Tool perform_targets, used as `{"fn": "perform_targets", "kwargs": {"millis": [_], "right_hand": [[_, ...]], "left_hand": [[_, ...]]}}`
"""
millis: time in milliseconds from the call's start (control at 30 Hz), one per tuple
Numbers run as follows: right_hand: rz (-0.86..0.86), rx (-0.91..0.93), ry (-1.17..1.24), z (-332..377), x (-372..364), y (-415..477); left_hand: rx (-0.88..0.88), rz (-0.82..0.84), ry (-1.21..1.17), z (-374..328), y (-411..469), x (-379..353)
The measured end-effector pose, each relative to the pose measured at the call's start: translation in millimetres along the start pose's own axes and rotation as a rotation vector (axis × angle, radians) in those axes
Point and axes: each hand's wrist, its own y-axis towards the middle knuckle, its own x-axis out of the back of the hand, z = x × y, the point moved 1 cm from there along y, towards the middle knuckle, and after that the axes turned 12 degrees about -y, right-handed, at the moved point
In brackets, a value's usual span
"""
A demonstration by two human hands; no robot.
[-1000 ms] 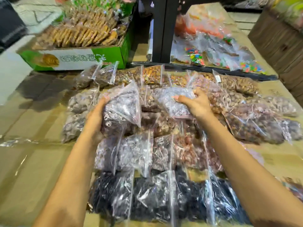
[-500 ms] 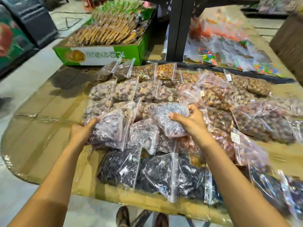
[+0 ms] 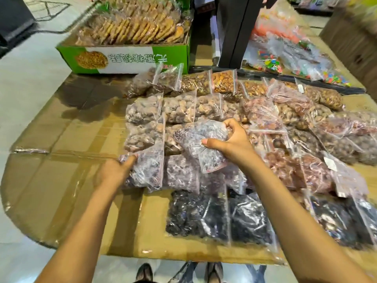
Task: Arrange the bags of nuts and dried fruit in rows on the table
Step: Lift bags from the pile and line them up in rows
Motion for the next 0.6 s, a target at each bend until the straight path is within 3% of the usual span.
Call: {"fn": "perform_targets", "kwargs": {"millis": [67, 133, 233, 300, 367, 433, 500, 600], "right_hand": [[0.009, 0.006, -0.06, 12.6, -22.2, 1.0], [0.04, 0.012, -0.146, 22.0, -42.3, 3.1], [0.058, 0.004, -0.262, 34.7, -61.9, 6.1], [0.036, 0.001, -0.299, 40.8, -67.3, 6.5], [0.045, -0.008, -0.296, 50.1, -69.5, 4.0], [0.116, 0.015, -0.226, 63.7, -71.4, -0.8], [0.251, 0.1, -0.194, 76.6, -77.1, -5.6], [0.434, 0.204, -0.271, 85.4, -93.3, -7.2]], "left_hand": [[-0.11, 0.036, 0.278, 20.5, 5.4, -4.9], [-0.218, 0.029, 0.392, 29.2, 4.7, -3.7], [-0.331, 0.122, 0.185, 32.7, 11.0, 0.2], [-0.379, 0.213, -0.106, 29.3, 17.3, 7.4], [-0.248, 0.364, -0.577, 9.0, 16.2, 22.6], [-0.038, 0.65, -0.892, -16.9, 15.9, 35.9], [0.049, 0.87, -0.933, -38.1, 21.5, 48.3], [-0.021, 1.06, -0.762, -58.2, 21.1, 60.3]]}}
